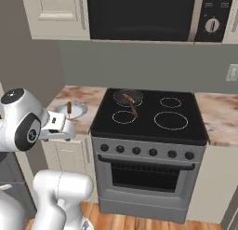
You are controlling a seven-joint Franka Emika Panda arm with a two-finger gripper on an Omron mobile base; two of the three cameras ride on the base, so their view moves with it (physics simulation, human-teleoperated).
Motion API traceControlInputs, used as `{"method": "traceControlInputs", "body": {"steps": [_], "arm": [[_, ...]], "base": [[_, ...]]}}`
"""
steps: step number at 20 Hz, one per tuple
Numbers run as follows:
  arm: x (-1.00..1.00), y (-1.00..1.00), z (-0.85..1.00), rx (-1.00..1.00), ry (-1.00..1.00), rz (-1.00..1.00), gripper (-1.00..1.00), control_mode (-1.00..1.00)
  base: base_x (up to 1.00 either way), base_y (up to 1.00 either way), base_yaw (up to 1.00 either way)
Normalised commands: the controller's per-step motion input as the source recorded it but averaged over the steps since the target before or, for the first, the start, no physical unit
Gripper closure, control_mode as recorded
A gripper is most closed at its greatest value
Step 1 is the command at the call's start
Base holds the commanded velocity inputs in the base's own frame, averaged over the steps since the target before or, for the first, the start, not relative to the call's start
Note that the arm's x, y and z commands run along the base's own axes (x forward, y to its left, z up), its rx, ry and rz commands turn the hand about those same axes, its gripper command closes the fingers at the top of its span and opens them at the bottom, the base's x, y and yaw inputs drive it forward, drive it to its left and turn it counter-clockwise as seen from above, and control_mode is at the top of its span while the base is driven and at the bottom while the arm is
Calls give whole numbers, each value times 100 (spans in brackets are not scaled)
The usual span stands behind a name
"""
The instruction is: Place the cold items (mango and lime) from the fridge in one tupperware on the dining counter. Place the warm items (kebab skewer and hot dog) in the stove area in another tupperware.
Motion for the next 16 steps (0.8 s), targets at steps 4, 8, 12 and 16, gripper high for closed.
{"method": "traceControlInputs", "body": {"steps": [4, 8, 12, 16], "arm": [[0, 0, 0, 0, 0, 0, -100, 100], [0, 0, 0, 0, 0, 0, -100, 100], [0, 0, 0, 0, 0, 0, -100, 100], [0, 0, 0, 0, 0, 0, -100, 100]], "base": [[52, 0, 0], [54, 0, 0], [81, 0, 0], [64, 0, 0]]}}
